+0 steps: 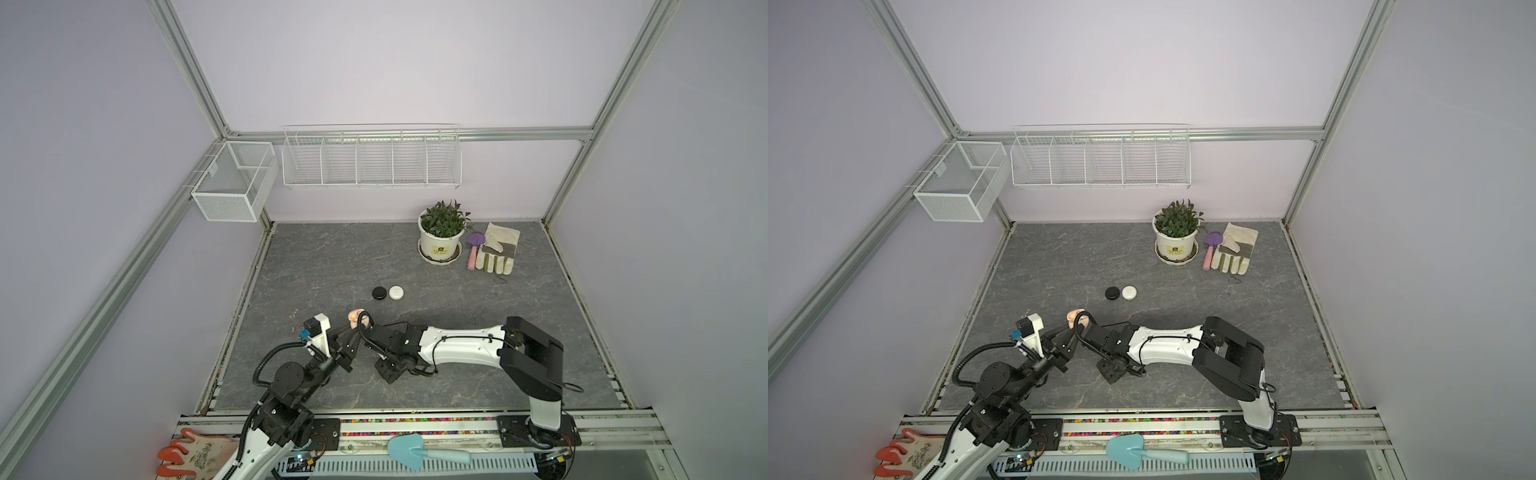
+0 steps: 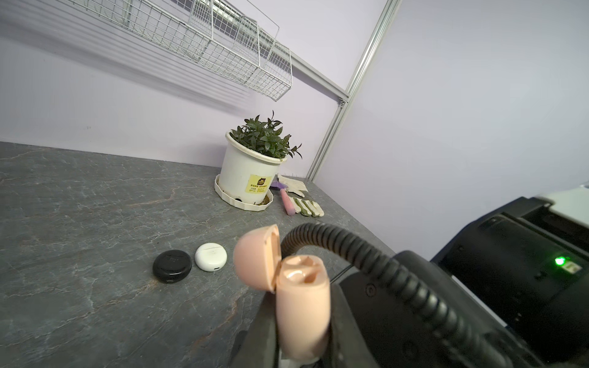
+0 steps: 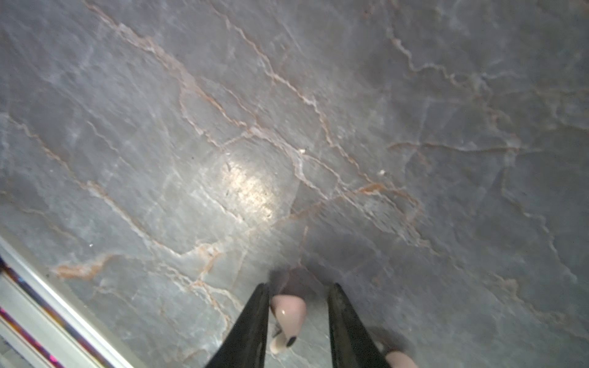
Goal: Insert wireless bluetooth earbuds into charging case
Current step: Pick up the wireless bluetooth earbud from the bottom-center of the table.
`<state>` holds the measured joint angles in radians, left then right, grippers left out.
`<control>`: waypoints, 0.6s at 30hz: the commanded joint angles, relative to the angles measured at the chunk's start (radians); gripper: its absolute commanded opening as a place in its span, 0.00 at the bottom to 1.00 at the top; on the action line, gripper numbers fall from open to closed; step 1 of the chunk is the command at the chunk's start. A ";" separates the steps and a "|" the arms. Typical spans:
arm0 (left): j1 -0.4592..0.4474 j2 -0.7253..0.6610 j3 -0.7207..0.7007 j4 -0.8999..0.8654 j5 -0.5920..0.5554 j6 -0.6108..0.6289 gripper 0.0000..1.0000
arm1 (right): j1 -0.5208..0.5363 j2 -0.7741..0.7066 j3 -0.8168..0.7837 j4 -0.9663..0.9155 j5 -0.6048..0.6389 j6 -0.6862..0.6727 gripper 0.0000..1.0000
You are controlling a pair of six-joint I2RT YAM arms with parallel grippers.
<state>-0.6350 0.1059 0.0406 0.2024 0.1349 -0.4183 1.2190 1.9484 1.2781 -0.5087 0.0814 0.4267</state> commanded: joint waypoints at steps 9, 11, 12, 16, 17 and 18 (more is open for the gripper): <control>-0.003 -0.034 -0.002 0.030 -0.021 -0.004 0.00 | 0.032 0.039 0.024 -0.100 0.053 0.041 0.28; -0.003 -0.034 -0.003 0.030 -0.023 -0.004 0.00 | 0.032 0.033 0.026 -0.104 0.061 0.045 0.28; -0.003 -0.033 -0.003 0.029 -0.023 -0.004 0.00 | 0.033 0.030 0.024 -0.105 0.062 0.047 0.28; -0.003 -0.032 -0.003 0.026 -0.023 -0.004 0.00 | 0.031 0.018 0.028 -0.106 0.073 0.049 0.27; -0.003 -0.032 -0.002 0.026 -0.023 -0.004 0.00 | 0.032 0.017 0.031 -0.108 0.077 0.046 0.27; -0.003 -0.033 -0.002 0.025 -0.023 -0.005 0.00 | 0.031 0.018 0.035 -0.108 0.082 0.045 0.29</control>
<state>-0.6353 0.0875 0.0349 0.1883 0.1284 -0.4183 1.2289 1.9621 1.3041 -0.5606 0.1463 0.4641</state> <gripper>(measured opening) 0.201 0.283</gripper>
